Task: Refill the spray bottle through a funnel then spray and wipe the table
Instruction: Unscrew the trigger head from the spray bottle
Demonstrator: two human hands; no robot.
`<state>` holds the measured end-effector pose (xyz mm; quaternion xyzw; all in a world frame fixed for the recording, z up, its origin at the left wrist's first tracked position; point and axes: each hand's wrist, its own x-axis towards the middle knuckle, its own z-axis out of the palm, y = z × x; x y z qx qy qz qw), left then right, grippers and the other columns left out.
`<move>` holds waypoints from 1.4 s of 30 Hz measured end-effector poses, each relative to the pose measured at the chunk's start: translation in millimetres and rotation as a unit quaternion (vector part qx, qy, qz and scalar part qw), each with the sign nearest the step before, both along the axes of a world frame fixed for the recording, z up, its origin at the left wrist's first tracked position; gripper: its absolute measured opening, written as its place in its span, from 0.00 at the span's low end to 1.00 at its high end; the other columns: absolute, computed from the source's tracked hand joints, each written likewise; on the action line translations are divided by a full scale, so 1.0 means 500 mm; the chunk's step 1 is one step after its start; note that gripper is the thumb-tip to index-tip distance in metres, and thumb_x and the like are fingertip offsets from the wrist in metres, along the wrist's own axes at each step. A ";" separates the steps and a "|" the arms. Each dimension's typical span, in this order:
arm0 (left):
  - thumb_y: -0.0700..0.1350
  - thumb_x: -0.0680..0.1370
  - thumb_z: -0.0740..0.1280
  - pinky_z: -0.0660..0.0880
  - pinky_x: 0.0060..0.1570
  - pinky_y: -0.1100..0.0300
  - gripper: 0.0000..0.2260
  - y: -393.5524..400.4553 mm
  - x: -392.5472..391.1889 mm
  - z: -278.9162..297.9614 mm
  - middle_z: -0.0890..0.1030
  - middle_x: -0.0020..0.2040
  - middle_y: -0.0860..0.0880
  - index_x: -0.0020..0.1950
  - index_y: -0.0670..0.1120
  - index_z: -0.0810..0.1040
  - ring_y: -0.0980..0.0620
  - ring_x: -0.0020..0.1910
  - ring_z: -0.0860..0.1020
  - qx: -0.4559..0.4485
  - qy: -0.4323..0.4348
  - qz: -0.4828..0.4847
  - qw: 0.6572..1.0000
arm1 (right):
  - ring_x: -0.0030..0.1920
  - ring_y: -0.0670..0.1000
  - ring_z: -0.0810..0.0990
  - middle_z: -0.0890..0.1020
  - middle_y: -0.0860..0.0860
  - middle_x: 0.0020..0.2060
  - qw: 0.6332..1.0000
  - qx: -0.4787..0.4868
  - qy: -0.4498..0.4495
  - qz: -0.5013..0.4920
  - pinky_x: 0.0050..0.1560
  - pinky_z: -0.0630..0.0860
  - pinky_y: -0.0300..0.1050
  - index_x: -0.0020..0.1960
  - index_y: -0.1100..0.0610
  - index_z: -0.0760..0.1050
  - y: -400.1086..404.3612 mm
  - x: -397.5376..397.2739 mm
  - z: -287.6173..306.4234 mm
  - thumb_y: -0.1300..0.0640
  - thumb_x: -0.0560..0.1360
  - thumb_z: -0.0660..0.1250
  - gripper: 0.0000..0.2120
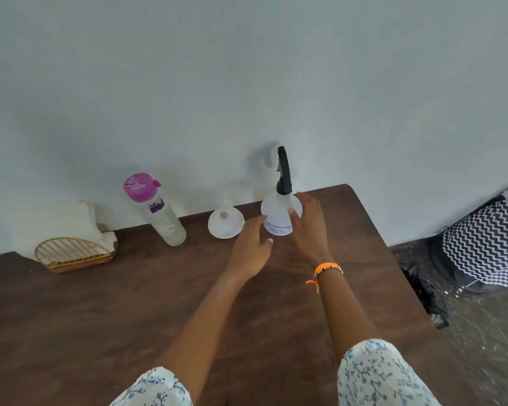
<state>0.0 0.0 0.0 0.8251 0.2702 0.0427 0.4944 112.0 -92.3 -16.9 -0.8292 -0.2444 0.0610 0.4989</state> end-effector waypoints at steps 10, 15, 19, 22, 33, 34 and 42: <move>0.36 0.77 0.65 0.54 0.69 0.64 0.33 0.046 0.093 -0.052 0.54 0.78 0.48 0.77 0.47 0.53 0.52 0.76 0.53 0.064 0.020 -0.025 0.997 | 0.62 0.54 0.70 0.75 0.54 0.59 0.994 -0.033 0.014 0.102 0.63 0.69 0.50 0.65 0.58 0.69 0.066 0.064 -0.045 0.50 0.76 0.65 0.21; 0.36 0.75 0.69 0.54 0.68 0.66 0.34 0.046 0.100 -0.068 0.58 0.77 0.49 0.76 0.48 0.56 0.52 0.76 0.55 0.052 -0.005 0.010 0.999 | 0.65 0.54 0.64 0.72 0.55 0.62 0.995 -0.038 0.036 0.083 0.61 0.63 0.44 0.66 0.59 0.67 0.076 0.054 -0.058 0.48 0.77 0.61 0.22; 0.36 0.73 0.70 0.63 0.71 0.54 0.32 0.039 0.077 -0.063 0.63 0.74 0.48 0.74 0.47 0.61 0.50 0.73 0.62 0.034 -0.026 0.028 0.999 | 0.64 0.54 0.64 0.72 0.56 0.61 0.996 -0.015 0.057 0.071 0.61 0.66 0.47 0.64 0.60 0.68 0.065 0.024 -0.048 0.52 0.77 0.63 0.18; 0.36 0.71 0.73 0.68 0.69 0.47 0.32 0.025 0.034 -0.056 0.67 0.72 0.47 0.72 0.47 0.65 0.49 0.71 0.66 0.009 -0.059 0.035 0.998 | 0.64 0.55 0.65 0.72 0.54 0.60 0.996 -0.001 0.060 0.066 0.60 0.70 0.49 0.62 0.59 0.69 0.046 -0.019 -0.037 0.49 0.75 0.63 0.20; 0.32 0.66 0.75 0.71 0.64 0.59 0.32 -0.067 -0.296 -0.002 0.71 0.66 0.50 0.66 0.49 0.71 0.54 0.65 0.73 -0.092 -0.096 0.094 0.987 | 0.64 0.51 0.65 0.64 0.52 0.64 0.989 -0.002 0.074 0.127 0.64 0.69 0.46 0.65 0.58 0.67 -0.064 -0.323 0.023 0.47 0.73 0.62 0.24; 0.32 0.66 0.75 0.72 0.64 0.58 0.32 -0.078 -0.326 0.001 0.71 0.66 0.50 0.66 0.49 0.71 0.54 0.65 0.73 -0.099 -0.095 0.100 0.986 | 0.65 0.51 0.65 0.64 0.52 0.64 0.989 -0.003 0.071 0.131 0.64 0.68 0.46 0.64 0.58 0.68 -0.074 -0.352 0.025 0.48 0.73 0.63 0.23; 0.31 0.66 0.75 0.74 0.60 0.63 0.32 -0.142 -0.504 0.000 0.70 0.67 0.52 0.65 0.53 0.71 0.53 0.66 0.72 -0.114 -0.078 0.121 0.983 | 0.65 0.51 0.63 0.63 0.51 0.64 0.985 -0.004 0.085 0.150 0.63 0.70 0.49 0.65 0.56 0.67 -0.135 -0.533 0.032 0.54 0.73 0.65 0.21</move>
